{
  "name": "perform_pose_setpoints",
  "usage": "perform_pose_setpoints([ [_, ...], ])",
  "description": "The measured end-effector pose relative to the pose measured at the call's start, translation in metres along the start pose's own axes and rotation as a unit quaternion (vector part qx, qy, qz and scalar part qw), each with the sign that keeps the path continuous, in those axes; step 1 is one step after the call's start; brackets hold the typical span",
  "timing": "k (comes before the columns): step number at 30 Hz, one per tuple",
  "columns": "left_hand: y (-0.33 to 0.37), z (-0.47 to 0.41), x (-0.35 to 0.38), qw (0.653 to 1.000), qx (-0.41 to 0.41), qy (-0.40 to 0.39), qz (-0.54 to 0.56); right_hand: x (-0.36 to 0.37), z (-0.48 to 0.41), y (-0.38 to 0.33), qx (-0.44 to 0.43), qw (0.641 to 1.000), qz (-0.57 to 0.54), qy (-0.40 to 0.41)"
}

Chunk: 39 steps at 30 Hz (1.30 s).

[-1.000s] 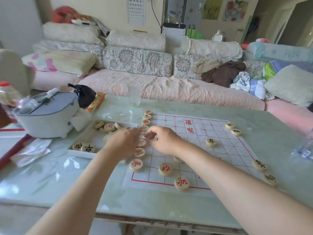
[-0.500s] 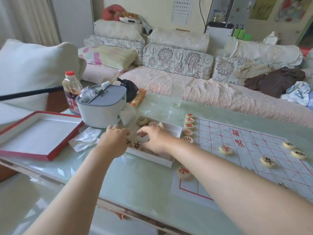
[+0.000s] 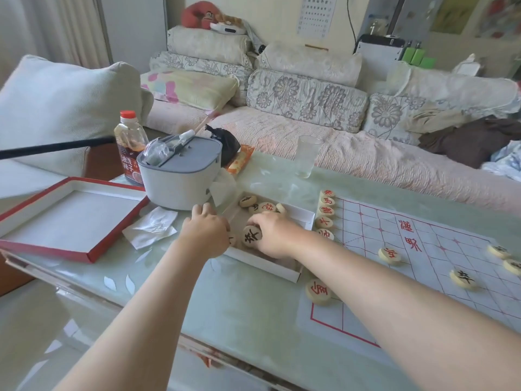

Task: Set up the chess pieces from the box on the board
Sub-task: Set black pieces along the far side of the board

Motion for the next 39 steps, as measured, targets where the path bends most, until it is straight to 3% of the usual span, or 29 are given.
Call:
perform_pose_setpoints([
  [8,0.018,0.006,-0.009,0.997,0.057,0.048,-0.027,0.007,0.0,-0.002,-0.018,0.998,0.056,-0.017],
  [14,0.008,0.002,-0.01,0.992,0.075,0.044,0.087,0.004,0.005,-0.002,-0.037,0.998,0.042,0.014],
  [22,0.022,0.014,-0.029,0.969,0.086,0.117,0.198,-0.03,0.046,0.015,-0.046,0.994,-0.038,0.095],
  [29,0.113,0.025,-0.022,0.948,0.173,0.071,0.257,-0.036,0.115,0.083,-0.008,0.986,-0.097,0.137],
  [35,0.198,0.039,-0.006,0.952,0.21,0.028,0.22,-0.026,0.181,0.16,0.066,0.981,-0.114,0.145],
  [39,0.25,0.045,0.015,0.93,0.249,-0.039,0.266,-0.021,0.219,0.21,0.12,0.973,-0.133,0.146],
])
Point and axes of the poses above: each hand's wrist, its own z-axis away from the middle knuckle, its own x-axis out of the palm, y = z × x, the point moved 7 cm from there along -z, towards the middle knuckle, and after that the axes turned 13 degrees about -y, right-handed, at the moved point
